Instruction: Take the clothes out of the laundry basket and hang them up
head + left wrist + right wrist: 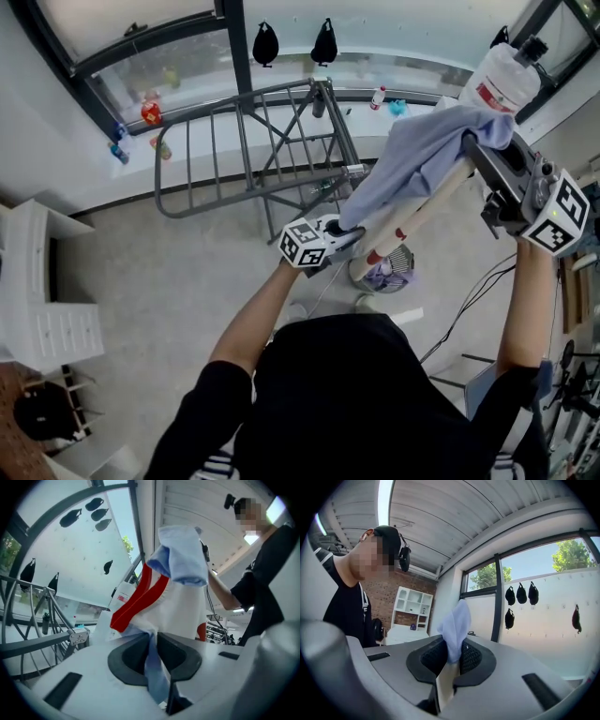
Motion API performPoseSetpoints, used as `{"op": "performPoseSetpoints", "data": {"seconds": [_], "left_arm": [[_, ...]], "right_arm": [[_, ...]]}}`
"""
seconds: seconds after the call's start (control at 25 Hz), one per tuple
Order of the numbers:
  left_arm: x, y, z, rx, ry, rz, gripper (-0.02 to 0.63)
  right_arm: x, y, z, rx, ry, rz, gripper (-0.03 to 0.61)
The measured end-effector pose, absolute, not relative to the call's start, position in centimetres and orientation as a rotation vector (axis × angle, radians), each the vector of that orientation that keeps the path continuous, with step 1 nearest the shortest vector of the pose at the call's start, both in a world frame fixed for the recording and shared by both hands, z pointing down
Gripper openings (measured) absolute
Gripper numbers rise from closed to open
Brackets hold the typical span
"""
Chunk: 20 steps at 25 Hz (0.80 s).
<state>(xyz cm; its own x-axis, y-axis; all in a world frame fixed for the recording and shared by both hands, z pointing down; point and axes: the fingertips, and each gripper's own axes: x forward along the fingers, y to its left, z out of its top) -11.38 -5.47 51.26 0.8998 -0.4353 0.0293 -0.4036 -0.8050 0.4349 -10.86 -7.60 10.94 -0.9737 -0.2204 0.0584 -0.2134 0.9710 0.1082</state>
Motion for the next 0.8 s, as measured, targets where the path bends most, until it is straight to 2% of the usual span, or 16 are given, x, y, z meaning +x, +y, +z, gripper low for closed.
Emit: {"op": "performPoseSetpoints", "data": {"seconds": [0.12, 0.36, 0.56, 0.8], "left_arm": [[-12.9, -5.3, 50.6, 2.619, -0.710, -0.142, 0.027], [-21.2, -5.8, 46.0, 2.563, -1.091, -0.317, 0.014], [-27.0, -6.5, 39.7, 2.569, -1.356, -0.365, 0.012], [-29.3, -7.6, 31.8, 2.647, -1.456, -0.381, 0.011]], "right_arm": [[-8.2, -9.4, 11.4, 0.486, -3.033, -0.137, 0.023], [0.4, -14.0, 16.0, 0.892, -3.013, 0.073, 0.023], [6.4, -15.2, 26.7, 1.067, -2.911, 0.359, 0.023], [5.2, -12.9, 41.2, 1.096, -2.835, 0.798, 0.025]]}}
